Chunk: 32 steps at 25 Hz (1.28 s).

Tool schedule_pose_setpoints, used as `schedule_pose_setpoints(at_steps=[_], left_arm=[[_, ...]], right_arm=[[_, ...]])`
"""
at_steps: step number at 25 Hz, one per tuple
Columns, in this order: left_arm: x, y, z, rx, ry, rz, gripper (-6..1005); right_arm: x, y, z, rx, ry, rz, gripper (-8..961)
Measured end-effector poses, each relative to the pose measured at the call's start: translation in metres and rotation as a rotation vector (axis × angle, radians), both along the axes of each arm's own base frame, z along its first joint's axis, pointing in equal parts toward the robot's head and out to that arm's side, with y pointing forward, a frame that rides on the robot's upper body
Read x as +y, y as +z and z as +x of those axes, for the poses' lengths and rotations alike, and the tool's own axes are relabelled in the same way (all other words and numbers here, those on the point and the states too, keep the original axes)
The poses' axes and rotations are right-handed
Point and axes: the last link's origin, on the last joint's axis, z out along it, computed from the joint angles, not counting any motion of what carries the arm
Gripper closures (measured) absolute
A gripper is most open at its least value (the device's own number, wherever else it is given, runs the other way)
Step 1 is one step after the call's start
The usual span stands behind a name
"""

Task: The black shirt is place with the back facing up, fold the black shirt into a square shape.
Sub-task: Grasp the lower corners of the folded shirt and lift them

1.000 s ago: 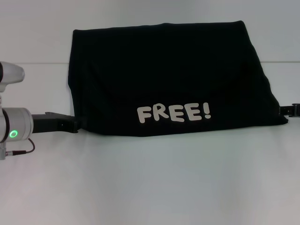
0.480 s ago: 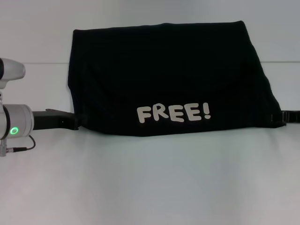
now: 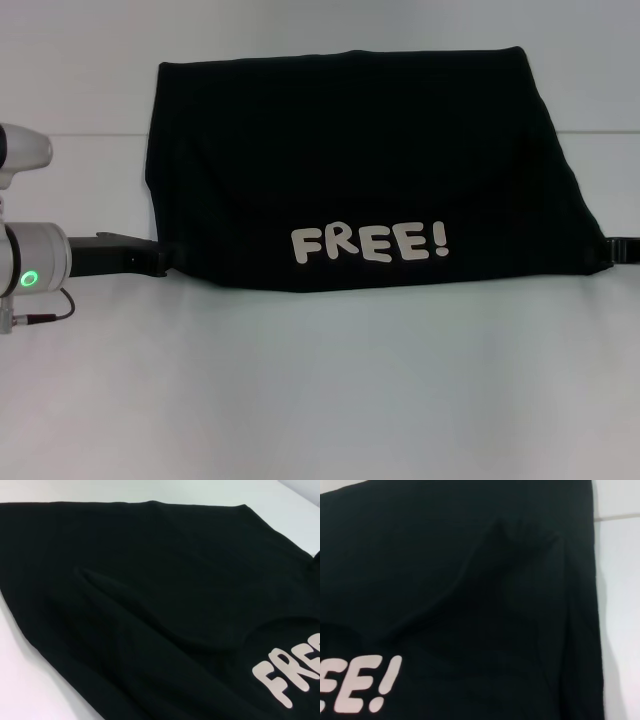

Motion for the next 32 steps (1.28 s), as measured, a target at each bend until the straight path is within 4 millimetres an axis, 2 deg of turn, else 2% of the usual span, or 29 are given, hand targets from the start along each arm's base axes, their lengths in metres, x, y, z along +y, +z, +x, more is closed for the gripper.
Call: schedule_pose_setpoints(at_steps=[2,8,14,19,20,21,29,32], left_arm=[[-0.001,0.001,-0.001,-0.007,0.008,0.001,999],[-0.013,0.010,-0.001,-0.057,0.029,-0.037,998],[-0.048,0.030,-0.007,-0.145,0.044,-0.119,998],[-0.077,0.043,-0.012,-0.201,0.034,-0.190,998],[-0.084,0.045,-0.013,-0.212,0.031,-0.210,998],[-0.090,0.046,-0.014,-0.221,0.028,-0.227,998],[-0.135,0.051,-0.011,-0.328,-0.041,-0.367,999],[-0.145,0.051,-0.012,-0.341,-0.037,-0.408,999]], right_arm=[[-0.001,0.004,0.000,0.005,0.006,-0.003,918],[-0.019,0.015,0.003,0.039,0.015,-0.039,917],[-0.061,0.027,0.017,0.092,0.034,-0.136,917],[-0.106,0.039,0.029,0.154,0.070,-0.207,915],[-0.121,0.044,0.034,0.170,0.080,-0.223,915],[-0.121,0.044,0.034,0.170,0.080,-0.223,914],[-0.171,0.048,0.045,0.233,0.097,-0.292,912],[-0.186,0.047,0.050,0.245,0.090,-0.319,911]])
